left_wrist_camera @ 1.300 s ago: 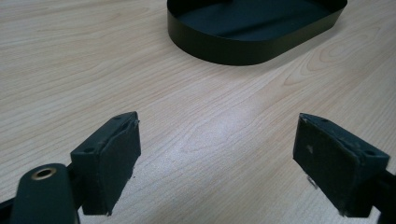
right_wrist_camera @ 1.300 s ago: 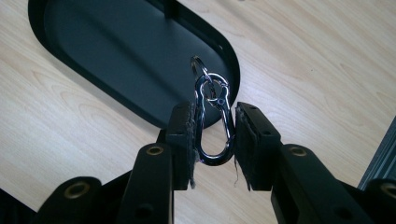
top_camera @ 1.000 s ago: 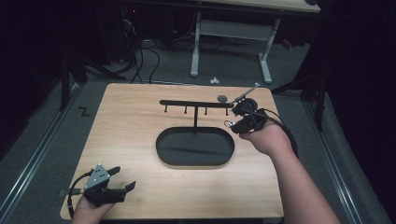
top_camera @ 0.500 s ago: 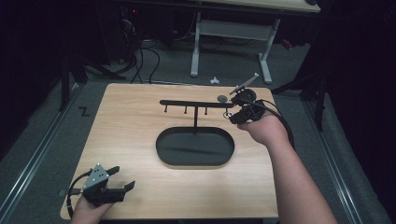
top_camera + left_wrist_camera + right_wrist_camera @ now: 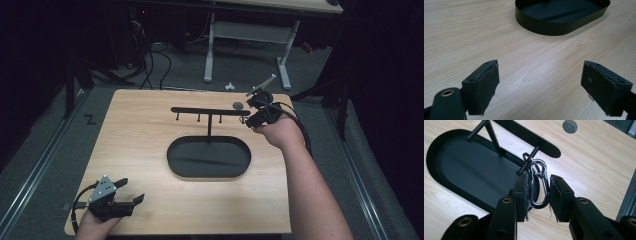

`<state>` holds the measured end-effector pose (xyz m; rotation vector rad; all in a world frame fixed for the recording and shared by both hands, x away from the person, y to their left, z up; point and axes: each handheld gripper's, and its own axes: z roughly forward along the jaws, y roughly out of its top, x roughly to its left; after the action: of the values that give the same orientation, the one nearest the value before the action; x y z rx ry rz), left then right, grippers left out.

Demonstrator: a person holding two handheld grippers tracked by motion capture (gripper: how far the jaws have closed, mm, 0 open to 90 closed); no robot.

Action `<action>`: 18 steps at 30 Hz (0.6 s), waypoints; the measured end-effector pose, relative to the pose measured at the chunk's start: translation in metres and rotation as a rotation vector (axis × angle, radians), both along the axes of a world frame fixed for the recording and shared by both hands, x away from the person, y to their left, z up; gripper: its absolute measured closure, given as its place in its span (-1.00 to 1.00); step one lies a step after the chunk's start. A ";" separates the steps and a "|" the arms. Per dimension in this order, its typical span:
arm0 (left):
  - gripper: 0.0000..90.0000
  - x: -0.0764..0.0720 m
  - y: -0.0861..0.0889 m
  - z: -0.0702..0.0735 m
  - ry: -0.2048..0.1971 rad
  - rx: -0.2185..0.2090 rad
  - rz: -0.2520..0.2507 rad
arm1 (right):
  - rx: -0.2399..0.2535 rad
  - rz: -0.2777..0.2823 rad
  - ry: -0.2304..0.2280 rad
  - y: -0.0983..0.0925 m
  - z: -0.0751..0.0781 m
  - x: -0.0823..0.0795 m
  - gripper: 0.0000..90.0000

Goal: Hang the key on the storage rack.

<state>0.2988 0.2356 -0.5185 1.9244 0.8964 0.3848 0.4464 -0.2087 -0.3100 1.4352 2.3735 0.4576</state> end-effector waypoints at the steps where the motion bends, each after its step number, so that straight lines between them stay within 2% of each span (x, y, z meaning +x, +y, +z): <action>1: -0.66 0.000 0.000 0.000 0.001 0.000 -0.001 | -0.003 -0.002 0.000 0.000 -0.001 0.001 0.52; 18: -0.66 0.000 0.000 -0.001 0.005 0.002 -0.003 | -0.005 -0.022 0.008 0.000 -0.018 0.008 0.52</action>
<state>0.2988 0.2352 -0.5191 1.9294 0.8966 0.3797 0.4547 -0.2092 -0.3282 1.4616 2.3613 0.4406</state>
